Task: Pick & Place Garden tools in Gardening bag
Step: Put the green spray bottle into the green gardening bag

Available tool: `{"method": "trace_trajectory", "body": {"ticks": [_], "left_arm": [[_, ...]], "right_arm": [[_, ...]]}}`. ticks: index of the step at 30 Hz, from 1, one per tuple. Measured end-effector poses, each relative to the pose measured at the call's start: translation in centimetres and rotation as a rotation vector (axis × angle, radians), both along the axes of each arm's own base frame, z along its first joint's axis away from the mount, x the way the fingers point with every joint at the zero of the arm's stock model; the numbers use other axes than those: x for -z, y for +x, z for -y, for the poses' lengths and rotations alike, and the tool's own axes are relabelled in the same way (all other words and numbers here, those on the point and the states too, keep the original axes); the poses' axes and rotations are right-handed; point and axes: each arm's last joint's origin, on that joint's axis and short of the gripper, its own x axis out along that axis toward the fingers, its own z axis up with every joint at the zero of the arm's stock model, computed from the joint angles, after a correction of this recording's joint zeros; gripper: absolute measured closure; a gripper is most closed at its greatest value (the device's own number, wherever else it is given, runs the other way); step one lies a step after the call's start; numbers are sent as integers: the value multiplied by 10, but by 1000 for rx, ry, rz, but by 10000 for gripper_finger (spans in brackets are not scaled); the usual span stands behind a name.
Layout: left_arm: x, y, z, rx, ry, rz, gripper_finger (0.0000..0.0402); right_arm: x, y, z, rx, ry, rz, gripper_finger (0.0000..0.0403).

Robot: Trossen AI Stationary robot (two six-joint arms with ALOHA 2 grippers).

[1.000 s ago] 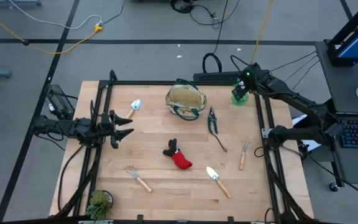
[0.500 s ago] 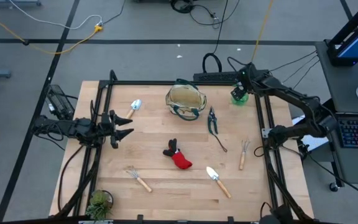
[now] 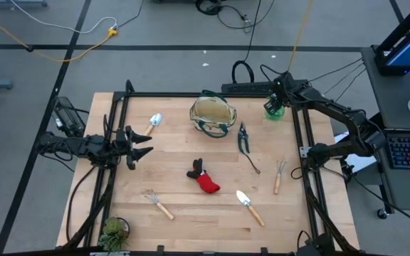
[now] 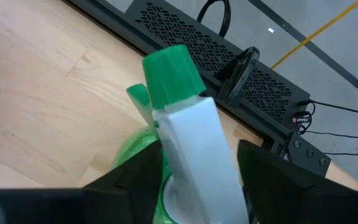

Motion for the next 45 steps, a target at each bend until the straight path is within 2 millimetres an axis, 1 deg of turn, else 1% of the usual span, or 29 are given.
{"method": "trace_trajectory", "body": {"ticks": [11,15,20,24,30,35,38,41,45], "left_arm": [[0,0,0,0,0,0,160],[0,0,0,0,0,0,160],[0,0,0,0,-1,0,160],[0,0,0,-6,-2,1,160],[-1,0,0,-7,-2,6,160],[-1,0,0,-7,-3,6,160],[-1,0,0,-7,-3,7,160],[-1,0,0,-7,-3,7,160],[-1,0,0,-7,-3,7,160]], "right_arm": [[-1,1,0,-2,-6,9,336],[-3,1,-2,20,-10,35,345],[-13,0,-10,-5,14,159,347],[-28,-4,-19,-44,12,279,363],[-55,-12,-37,-100,-15,485,364],[-81,-15,-50,-187,-66,734,364],[-100,-14,-54,-272,-100,913,364],[-117,-11,-57,-403,-101,1091,364],[-134,0,-63,-543,-131,1234,363]]}}
